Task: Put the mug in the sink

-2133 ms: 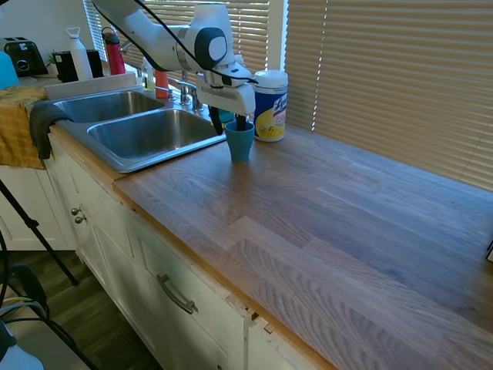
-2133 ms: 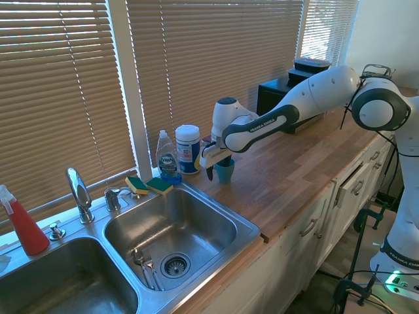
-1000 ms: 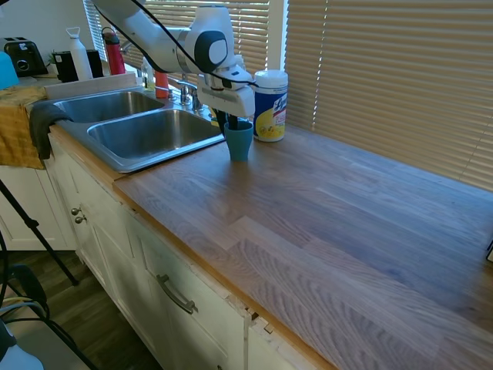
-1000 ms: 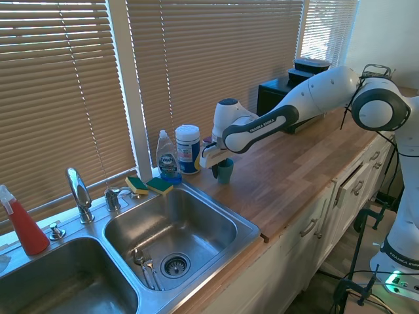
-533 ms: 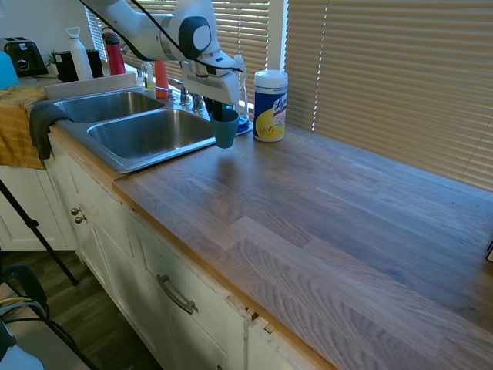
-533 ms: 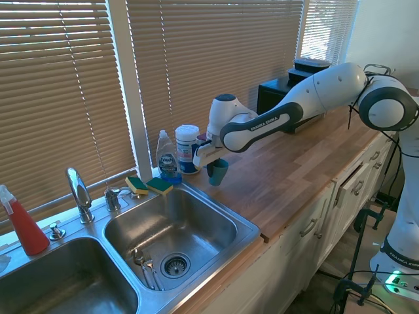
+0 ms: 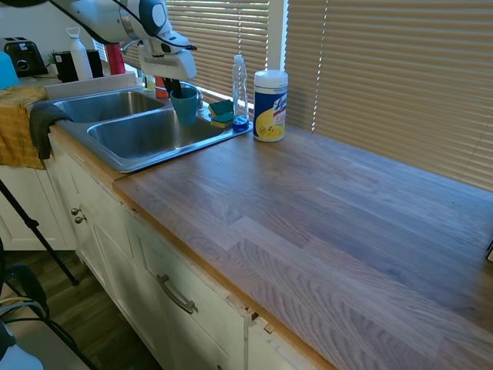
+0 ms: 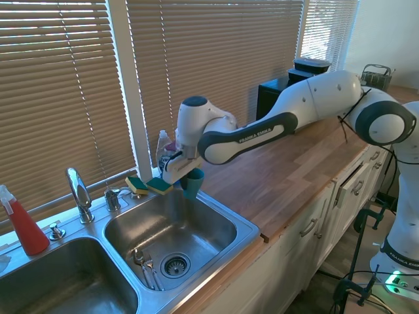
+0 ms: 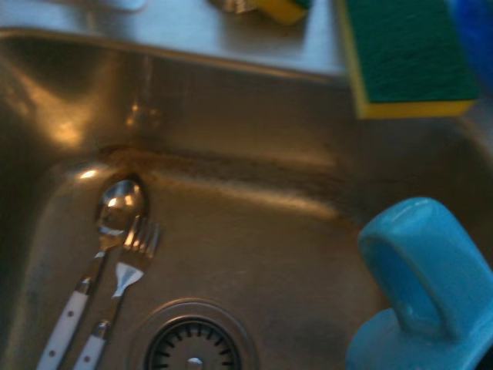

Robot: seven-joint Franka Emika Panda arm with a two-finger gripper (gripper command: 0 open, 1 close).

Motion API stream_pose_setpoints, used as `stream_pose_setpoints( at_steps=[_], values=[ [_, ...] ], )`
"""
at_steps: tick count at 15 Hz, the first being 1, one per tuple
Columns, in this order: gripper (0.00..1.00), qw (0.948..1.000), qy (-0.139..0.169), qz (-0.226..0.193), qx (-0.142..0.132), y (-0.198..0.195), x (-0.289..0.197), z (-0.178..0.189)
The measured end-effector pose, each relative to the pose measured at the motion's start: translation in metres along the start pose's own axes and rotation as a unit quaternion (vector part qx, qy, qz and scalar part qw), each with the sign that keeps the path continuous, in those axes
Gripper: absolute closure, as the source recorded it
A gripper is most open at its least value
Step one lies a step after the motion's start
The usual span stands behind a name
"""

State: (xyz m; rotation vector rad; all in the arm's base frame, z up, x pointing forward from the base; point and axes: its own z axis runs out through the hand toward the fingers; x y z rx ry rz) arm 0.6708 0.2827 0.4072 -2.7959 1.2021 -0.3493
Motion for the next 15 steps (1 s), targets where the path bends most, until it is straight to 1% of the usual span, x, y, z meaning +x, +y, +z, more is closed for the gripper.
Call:
stream_pose_setpoints(
  at_steps=[1, 3, 5, 7, 10, 15],
  values=[
    [1.00, 1.0000, -0.004, -0.005, -0.004, -0.012, -0.011, 0.018],
    [1.00, 0.9998, -0.010, -0.006, -0.015, -0.025, -0.017, 0.054],
    [1.00, 0.9993, -0.018, -0.001, -0.032, -0.031, -0.014, 0.091],
    [1.00, 0.9983, -0.029, 0.002, -0.051, -0.034, -0.015, 0.121],
    [1.00, 0.9968, -0.038, -0.002, -0.070, -0.041, -0.016, 0.144],
    [1.00, 0.9951, -0.050, -0.003, -0.085, -0.043, -0.019, 0.193]
  ],
)
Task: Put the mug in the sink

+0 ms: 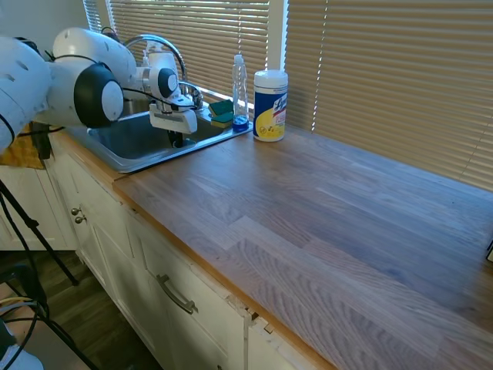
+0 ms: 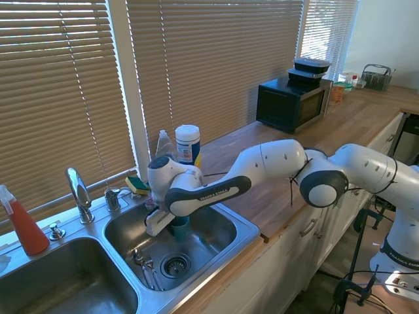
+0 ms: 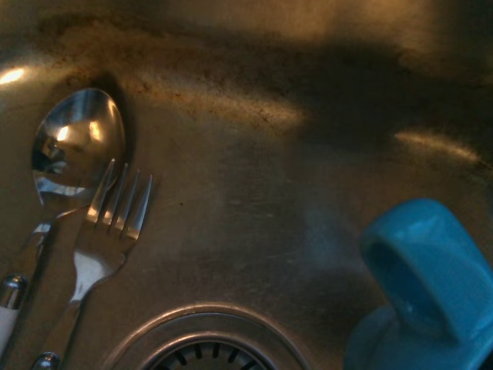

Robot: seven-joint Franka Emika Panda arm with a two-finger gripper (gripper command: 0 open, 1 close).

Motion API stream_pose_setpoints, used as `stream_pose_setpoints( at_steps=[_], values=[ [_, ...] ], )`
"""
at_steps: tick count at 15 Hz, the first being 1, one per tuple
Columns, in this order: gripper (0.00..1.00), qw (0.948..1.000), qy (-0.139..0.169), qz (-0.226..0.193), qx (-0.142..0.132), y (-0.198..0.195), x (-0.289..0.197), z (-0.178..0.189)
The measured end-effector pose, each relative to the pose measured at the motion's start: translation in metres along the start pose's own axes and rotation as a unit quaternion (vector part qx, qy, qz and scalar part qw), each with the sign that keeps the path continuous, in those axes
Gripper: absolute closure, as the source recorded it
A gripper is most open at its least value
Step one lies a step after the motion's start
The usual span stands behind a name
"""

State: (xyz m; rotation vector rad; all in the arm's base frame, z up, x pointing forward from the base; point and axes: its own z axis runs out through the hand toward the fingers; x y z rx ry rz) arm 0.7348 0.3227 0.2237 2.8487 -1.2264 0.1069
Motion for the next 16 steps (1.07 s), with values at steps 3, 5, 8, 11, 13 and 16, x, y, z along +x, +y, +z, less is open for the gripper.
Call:
stream_pose_setpoints(
  at_steps=[3, 5, 8, 11, 13, 16],
  values=[
    [1.00, 0.9999, -0.013, 0.001, -0.005, -0.002, -0.003, 0.016],
    [1.00, 0.9997, -0.021, 0.000, -0.008, -0.003, -0.011, 0.028],
    [0.00, 0.9997, -0.023, -0.005, -0.008, -0.007, -0.022, 0.037],
    [0.00, 0.9997, -0.023, -0.003, -0.006, -0.007, -0.020, 0.037],
    [0.00, 0.9997, -0.022, 0.000, -0.004, -0.007, -0.015, 0.035],
    [0.00, 0.9998, -0.019, 0.005, 0.004, -0.007, -0.008, 0.027]
  ],
)
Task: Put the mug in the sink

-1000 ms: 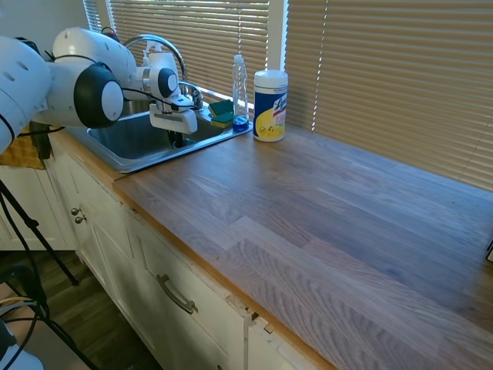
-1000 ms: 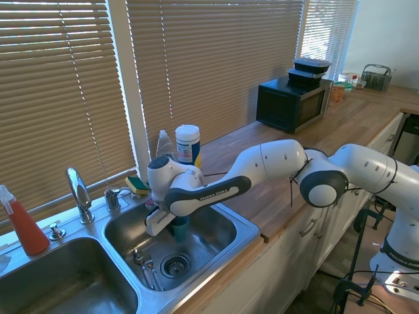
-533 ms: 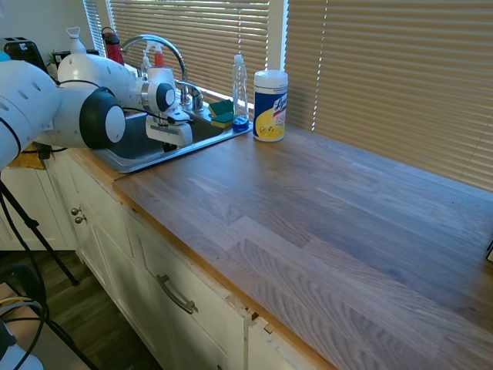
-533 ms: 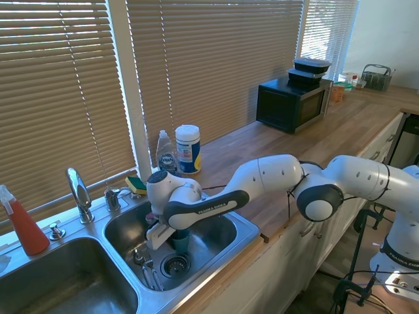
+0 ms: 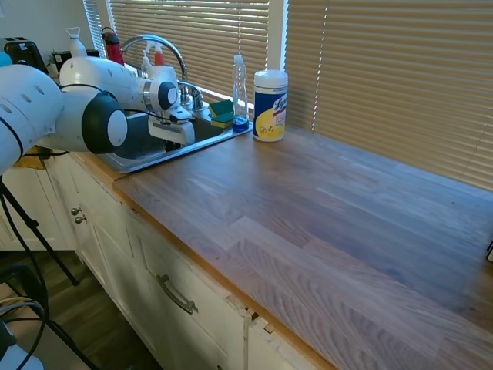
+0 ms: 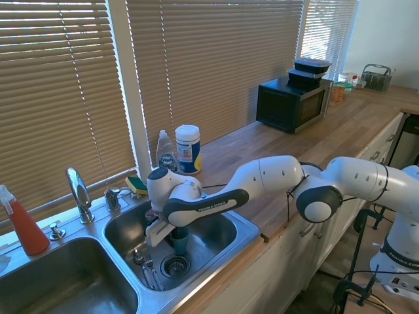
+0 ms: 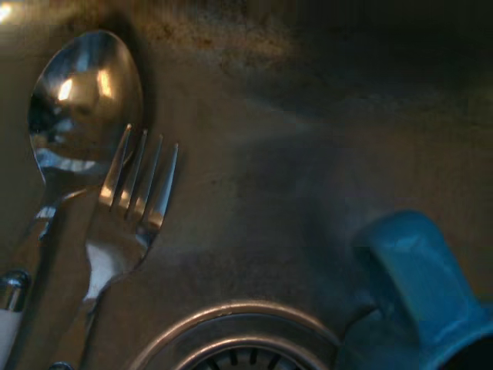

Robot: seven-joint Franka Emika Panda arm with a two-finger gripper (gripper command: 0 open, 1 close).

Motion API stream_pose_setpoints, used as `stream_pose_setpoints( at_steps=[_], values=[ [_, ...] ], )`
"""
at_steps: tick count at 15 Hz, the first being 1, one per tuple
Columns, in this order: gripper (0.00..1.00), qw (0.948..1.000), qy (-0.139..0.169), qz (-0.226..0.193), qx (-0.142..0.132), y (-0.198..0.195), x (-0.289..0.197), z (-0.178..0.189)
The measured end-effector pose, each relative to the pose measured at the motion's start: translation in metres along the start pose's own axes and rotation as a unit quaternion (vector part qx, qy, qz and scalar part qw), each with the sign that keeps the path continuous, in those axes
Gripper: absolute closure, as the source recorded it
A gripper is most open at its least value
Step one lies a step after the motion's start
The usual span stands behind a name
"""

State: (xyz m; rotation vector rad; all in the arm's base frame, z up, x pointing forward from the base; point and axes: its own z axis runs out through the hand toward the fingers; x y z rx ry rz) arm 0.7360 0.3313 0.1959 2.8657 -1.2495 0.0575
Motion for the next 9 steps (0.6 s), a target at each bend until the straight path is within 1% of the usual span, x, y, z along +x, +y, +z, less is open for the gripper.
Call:
stream_pose_setpoints(
  at_steps=[4, 6, 9],
  values=[
    [0.00, 0.9999, 0.006, 0.003, 0.015, -0.001, 0.011, -0.024],
    [0.00, 0.9997, 0.009, -0.001, 0.022, -0.002, 0.016, -0.048],
    [0.00, 0.9993, 0.014, -0.001, 0.035, -0.003, 0.017, -0.095]
  ],
)
